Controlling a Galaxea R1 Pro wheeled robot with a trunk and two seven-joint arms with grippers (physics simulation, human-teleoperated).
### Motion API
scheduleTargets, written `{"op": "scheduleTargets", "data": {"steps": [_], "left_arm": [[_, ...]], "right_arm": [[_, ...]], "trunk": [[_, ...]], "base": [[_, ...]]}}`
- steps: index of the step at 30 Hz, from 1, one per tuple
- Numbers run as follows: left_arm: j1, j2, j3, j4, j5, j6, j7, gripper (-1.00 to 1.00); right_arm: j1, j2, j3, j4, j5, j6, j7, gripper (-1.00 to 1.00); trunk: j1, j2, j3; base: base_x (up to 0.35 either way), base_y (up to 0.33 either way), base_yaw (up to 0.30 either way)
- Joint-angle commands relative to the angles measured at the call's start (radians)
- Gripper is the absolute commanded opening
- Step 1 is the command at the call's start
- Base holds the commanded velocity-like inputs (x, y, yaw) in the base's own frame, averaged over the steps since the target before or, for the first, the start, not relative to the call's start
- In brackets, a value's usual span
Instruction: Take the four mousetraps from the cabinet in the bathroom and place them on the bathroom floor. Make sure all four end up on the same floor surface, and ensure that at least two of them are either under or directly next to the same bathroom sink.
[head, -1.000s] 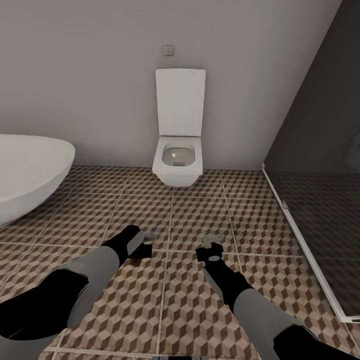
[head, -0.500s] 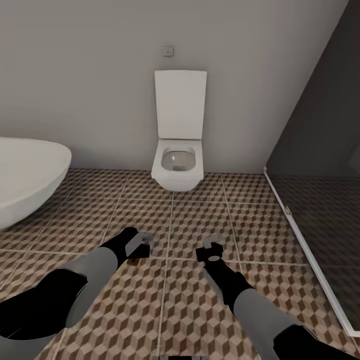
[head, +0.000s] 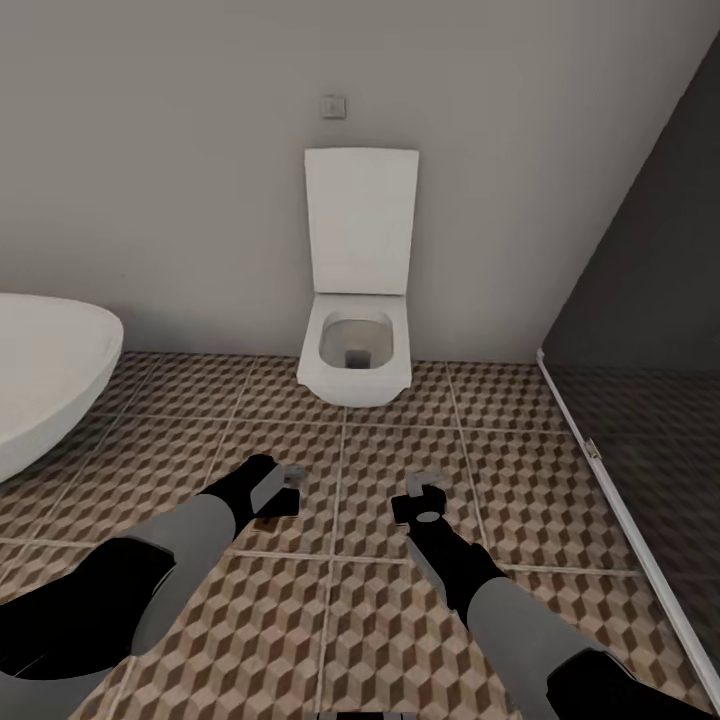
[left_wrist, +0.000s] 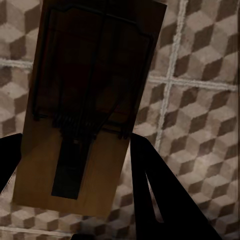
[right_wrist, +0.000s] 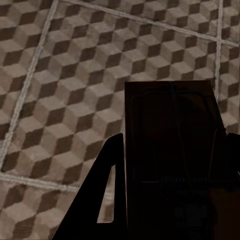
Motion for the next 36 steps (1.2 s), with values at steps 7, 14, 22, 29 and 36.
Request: {"op": "scheduleTargets", "data": {"steps": [7,14,22,29,36], "left_arm": [[0.000,-0.001,-0.005,-0.002,0.007,0.005,0.004,-1.00],[0.000,-0.005,-0.010,-0.002,0.007,0.006,0.004,-1.00],[0.000,-0.010,-0.011,-0.003,0.007,0.008,0.004,-1.00],[0.000,-0.011,-0.010,-0.003,0.007,0.008,0.004,-1.00],[0.000,-0.012,-0.010,-0.003,0.007,0.010,0.003,-1.00]], "right_arm": [[-0.001,0.000,0.008,-0.002,-0.010,0.005,-0.008,-1.00],[-0.001,-0.001,0.008,-0.002,-0.009,0.005,-0.008,-1.00],[-0.001,-0.001,0.008,-0.002,-0.009,0.005,-0.008,-1.00],[-0.001,-0.001,0.008,-0.002,-0.010,0.005,-0.008,-1.00],[-0.001,-0.001,0.008,-0.002,-0.010,0.005,-0.007,-1.00]], "trunk": [[0.000,0.000,-0.001],[0.000,0.000,-0.001],[0.000,0.000,-0.001],[0.000,0.000,-0.001],[0.004,-0.007,-0.006]], "base": [[0.317,0.000,0.000],[0.096,0.000,0.000],[0.006,0.000,0.000],[0.000,0.000,0.000],[0.000,0.000,0.000]]}}
